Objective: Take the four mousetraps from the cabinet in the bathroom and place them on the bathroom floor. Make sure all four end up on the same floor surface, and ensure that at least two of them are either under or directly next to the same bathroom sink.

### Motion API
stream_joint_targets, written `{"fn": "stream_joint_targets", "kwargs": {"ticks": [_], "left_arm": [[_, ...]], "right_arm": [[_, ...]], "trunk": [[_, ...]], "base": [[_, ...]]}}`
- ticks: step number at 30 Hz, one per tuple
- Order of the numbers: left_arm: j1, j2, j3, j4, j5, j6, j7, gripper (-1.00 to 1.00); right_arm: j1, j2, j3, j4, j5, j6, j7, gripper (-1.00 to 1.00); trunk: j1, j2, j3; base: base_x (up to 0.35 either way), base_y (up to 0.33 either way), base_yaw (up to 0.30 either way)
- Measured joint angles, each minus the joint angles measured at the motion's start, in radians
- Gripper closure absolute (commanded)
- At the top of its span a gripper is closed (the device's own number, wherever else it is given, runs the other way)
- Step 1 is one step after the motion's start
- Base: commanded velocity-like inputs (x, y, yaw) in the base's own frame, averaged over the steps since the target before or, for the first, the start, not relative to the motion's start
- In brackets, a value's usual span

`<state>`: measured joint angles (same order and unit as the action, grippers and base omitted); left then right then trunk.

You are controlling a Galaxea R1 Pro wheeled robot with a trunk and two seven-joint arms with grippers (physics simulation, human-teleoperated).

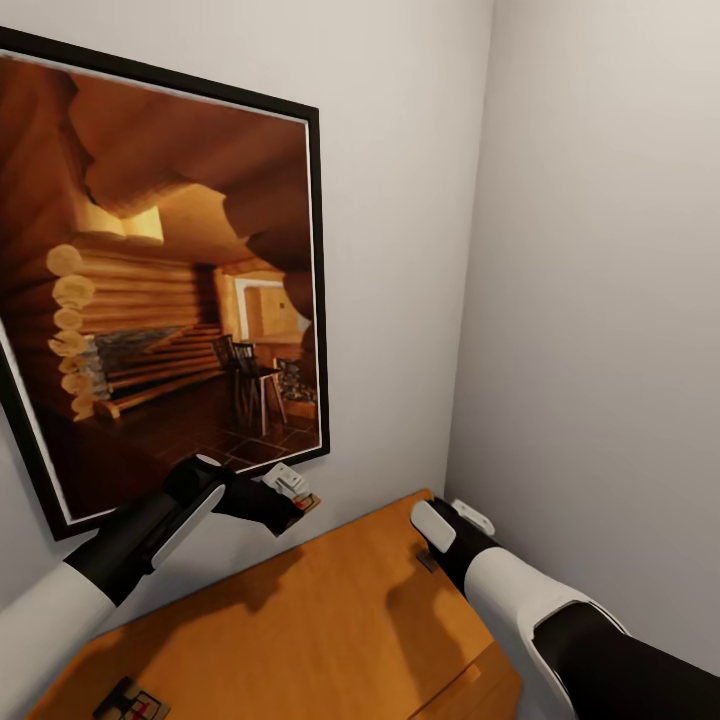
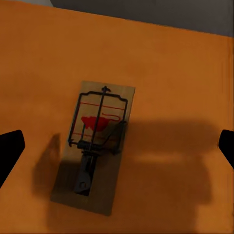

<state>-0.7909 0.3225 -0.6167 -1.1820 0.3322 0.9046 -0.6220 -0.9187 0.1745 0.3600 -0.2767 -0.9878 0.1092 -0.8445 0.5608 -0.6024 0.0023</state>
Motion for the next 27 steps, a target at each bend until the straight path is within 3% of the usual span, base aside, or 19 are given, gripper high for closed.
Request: {"fn": "stream_joint_targets", "kwargs": {"ticks": [21, 27], "left_arm": [[0.000, -0.002, 0.000, 0.000, 0.000, -0.001, 0.000, 1.00], [0.001, -0.002, 0.000, 0.000, -0.001, -0.001, 0.001, 1.00]], "right_arm": [[0.000, 0.000, 0.002, 0.007, 0.005, 0.000, 0.003, -1.00], [0.001, 0.000, 0.001, 0.007, 0.005, 0.000, 0.003, -1.00]], "trunk": [[0.000, 0.000, 0.000], [0.023, -0.041, -0.017]], "base": [[0.000, 0.000, 0.000], [0.000, 0.000, 0.000]]}}
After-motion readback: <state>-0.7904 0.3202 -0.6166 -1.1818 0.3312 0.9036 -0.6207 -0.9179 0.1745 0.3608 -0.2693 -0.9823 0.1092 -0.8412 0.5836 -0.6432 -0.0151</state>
